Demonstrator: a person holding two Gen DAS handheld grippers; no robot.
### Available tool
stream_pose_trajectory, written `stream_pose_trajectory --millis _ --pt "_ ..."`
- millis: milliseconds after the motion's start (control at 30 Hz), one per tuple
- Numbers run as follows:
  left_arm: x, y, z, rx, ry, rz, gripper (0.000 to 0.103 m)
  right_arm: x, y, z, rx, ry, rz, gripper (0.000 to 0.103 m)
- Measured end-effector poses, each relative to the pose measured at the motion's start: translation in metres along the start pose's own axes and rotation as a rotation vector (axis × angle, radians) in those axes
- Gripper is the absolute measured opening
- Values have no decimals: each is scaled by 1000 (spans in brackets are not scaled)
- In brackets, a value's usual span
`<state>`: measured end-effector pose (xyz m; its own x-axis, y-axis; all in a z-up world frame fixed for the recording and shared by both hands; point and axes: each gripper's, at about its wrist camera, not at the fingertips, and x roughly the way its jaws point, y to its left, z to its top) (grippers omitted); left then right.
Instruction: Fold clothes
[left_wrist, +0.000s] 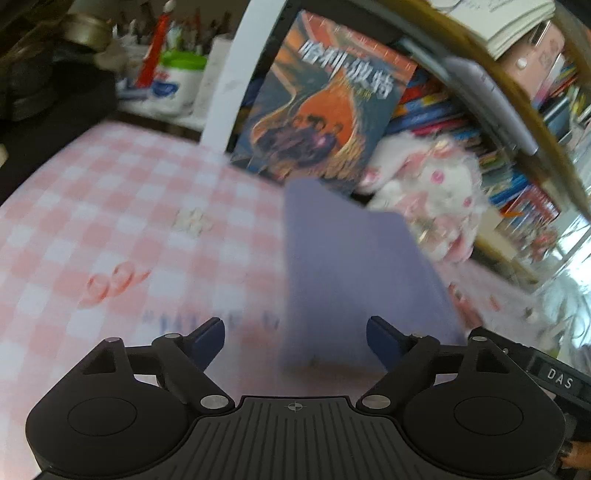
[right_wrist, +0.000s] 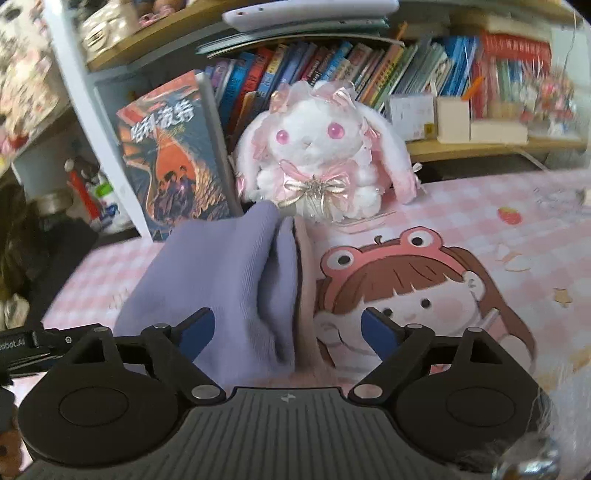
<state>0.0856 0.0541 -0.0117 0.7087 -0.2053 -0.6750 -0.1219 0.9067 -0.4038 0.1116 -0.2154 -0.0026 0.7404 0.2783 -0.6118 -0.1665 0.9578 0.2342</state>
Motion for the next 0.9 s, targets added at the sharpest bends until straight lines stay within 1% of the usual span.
stream_pose_trajectory --millis 100,200,233,267,300,367,433,500,600,700,900 --pt "-10 -3 -14 22 5 17 86 -11 13 -17 -66 13 -47 88" --pt "-19 -10 -26 90 -19 58 87 -20 22 -34 -109 20 -84 91" --pt "-21 -12 -29 116 -27 76 87 -23 24 -38 -115 23 -92 94" --pt "-24 -15 -33 140 -35 95 89 -25 26 -41 -119 24 -98 97" --pt "-26 -17 -36 156 -44 116 94 -27 27 -46 -123 24 -107 97" --pt "-30 -20 -42 186 -67 148 95 -32 29 -52 -124 27 -122 100" --pt "-33 -23 -46 210 -74 165 97 -35 30 -57 -121 32 -134 101" --pt "-33 -26 -51 233 -62 171 102 -38 32 -62 -119 35 -149 102" --pt "-32 -32 -57 285 -38 179 103 -42 36 -70 -123 39 -167 102" --pt "-32 -37 -61 331 -22 180 103 -43 41 -74 -137 50 -162 103" --pt "-36 -35 -62 346 -14 173 103 -44 43 -77 -127 55 -175 103"
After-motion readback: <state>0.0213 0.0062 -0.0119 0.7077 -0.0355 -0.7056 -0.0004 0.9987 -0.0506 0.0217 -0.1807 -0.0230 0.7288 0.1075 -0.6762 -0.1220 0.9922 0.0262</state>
